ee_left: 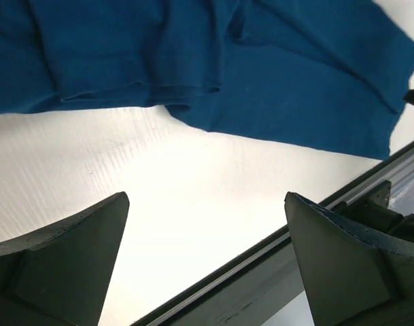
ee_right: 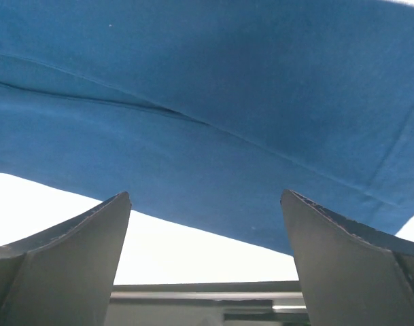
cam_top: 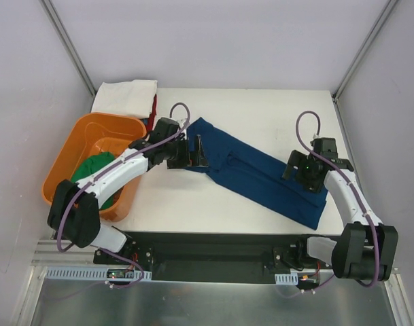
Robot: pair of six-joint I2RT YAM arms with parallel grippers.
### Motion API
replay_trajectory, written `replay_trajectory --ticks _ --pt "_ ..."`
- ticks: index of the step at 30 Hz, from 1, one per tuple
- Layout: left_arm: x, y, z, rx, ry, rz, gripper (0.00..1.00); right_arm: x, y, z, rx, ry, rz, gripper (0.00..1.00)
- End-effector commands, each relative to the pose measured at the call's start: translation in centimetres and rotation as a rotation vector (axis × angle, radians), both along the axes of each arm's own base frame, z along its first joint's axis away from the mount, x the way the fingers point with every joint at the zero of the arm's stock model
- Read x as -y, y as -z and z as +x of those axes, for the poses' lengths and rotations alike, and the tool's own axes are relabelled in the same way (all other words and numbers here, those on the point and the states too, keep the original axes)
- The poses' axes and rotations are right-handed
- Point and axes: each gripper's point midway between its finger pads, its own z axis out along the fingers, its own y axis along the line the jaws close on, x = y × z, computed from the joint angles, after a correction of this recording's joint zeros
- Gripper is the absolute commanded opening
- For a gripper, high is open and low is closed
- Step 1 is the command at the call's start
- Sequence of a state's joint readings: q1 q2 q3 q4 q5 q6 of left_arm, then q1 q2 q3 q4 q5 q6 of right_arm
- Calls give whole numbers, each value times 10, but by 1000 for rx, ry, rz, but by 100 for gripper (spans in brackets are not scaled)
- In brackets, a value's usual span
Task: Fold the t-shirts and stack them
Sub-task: Rotate the tshirt 90 degrees
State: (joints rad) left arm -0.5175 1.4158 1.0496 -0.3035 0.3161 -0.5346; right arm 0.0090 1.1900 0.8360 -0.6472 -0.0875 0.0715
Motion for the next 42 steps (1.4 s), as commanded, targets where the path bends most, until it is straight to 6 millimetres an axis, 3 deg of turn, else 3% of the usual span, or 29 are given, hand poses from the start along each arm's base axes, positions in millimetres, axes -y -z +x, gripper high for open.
replay_trajectory --ticks 1,3,4,5,7,8,10,11,14,20,27,33,34,38,39,40,41,42 --pt "3 16 15 -55 -72 37 99 -18 -11 9 57 -3 175 97" --pt "6 28 24 -83 -88 57 99 -16 -5 7 36 3 165 97" --pt "12 22 34 -64 -88 47 99 -15 -3 7 30 7 157 97" --pt "14 32 40 -80 -86 62 99 -10 0 7 22 23 134 97" --pt "21 28 57 -52 -80 67 99 -6 6 5 -5 45 114 97" --pt "24 42 63 -77 -75 84 99 -3 9 4 -16 55 99 97" --pt "29 45 76 -89 -73 72 99 -2 16 -1 -54 66 95 97" --pt "30 62 78 -130 -71 83 99 -3 20 -5 -71 68 102 97" --pt "29 84 82 -207 -89 76 99 -11 30 -12 -103 56 136 97" --pt "25 107 94 -251 -69 96 99 -29 57 -31 -204 -9 134 97" --pt "23 111 116 -308 -36 79 99 -84 68 -66 -275 -160 201 97" --pt "39 110 170 -286 5 53 99 -138 68 -113 -337 -349 209 97" --pt "44 108 186 -271 -1 48 99 -147 67 -119 -342 -383 214 97" --pt "68 90 227 -183 30 -52 99 -215 59 -142 -313 -643 241 97" --pt "76 66 244 -110 34 -87 99 -238 46 -136 -263 -695 260 97" --pt "77 76 252 -110 13 -86 99 -252 51 -137 -265 -746 248 97" --pt "80 68 263 -70 -2 -104 99 -270 46 -146 -256 -827 257 97" --pt "82 60 273 -34 -16 -124 99 -299 22 -136 -183 -898 290 97"
